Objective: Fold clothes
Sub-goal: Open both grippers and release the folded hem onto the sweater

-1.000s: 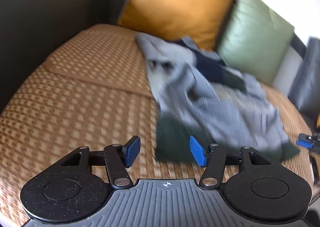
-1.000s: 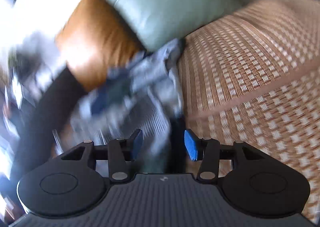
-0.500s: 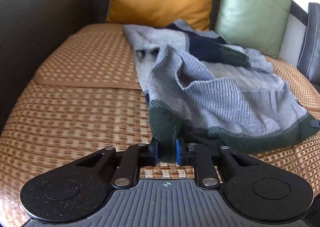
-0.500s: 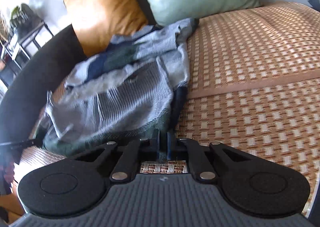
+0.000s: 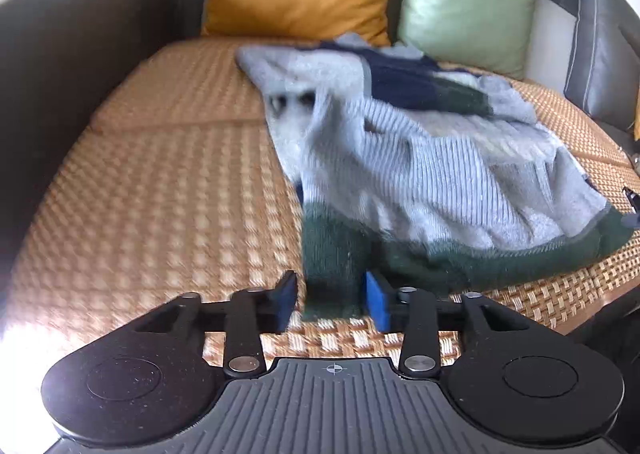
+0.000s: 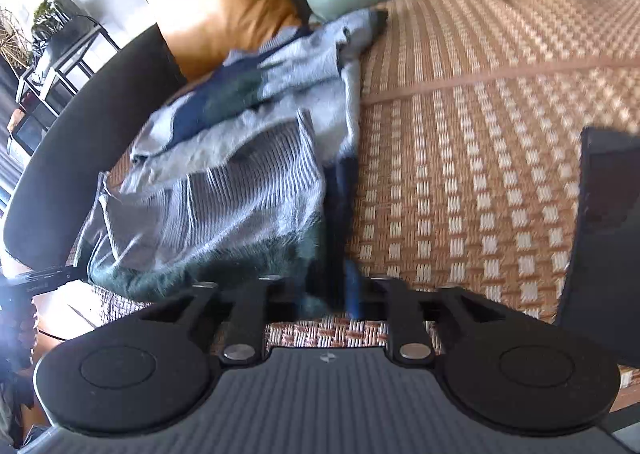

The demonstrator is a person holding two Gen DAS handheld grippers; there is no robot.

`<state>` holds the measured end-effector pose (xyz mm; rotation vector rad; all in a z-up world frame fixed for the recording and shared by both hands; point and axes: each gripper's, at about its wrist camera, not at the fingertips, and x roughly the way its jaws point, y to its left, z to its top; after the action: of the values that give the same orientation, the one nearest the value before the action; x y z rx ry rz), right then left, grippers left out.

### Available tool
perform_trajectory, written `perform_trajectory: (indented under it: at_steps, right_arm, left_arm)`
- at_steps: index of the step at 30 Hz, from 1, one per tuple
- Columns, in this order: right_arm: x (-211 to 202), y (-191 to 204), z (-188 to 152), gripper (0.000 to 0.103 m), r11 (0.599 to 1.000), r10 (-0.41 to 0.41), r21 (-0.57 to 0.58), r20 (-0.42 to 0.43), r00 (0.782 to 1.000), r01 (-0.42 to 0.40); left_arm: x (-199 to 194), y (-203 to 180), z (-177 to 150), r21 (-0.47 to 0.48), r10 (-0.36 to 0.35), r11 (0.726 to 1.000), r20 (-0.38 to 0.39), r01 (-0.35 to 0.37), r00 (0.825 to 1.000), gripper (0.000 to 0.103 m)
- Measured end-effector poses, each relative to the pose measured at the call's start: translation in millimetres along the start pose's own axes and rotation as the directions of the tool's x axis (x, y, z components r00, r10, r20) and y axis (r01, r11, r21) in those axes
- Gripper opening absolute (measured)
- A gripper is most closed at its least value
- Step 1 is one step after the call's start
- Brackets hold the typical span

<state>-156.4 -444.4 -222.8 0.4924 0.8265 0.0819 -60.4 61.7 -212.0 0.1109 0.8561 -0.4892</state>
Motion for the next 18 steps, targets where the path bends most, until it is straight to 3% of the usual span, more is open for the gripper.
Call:
perform_trajectory:
  at_steps: [6, 11, 18]
  right_arm:
    - [-6, 25, 46, 0.051, 0.986, 0.034, -0.164, 0.093, 0.995, -0.018]
    - [36, 37, 70, 0.054, 0.955, 0.014, -0.297, 0.057, 0.998, 0.004]
    - [84, 31, 83, 0.055, 0.952, 0.014, -0.306, -0.004, 1.000, -0.014]
  left_arm:
    - [-13, 6, 40, 0.100, 0.025, 0.994, 0.126, -0.038, 0.992, 0.072]
    - [33, -3, 75, 0.165, 0.009, 0.986, 0.086, -0.023, 0.996, 0.072]
    - [70, 2, 98, 0.135, -0.042, 0.990, 0.043, 0.036, 0.998, 0.072]
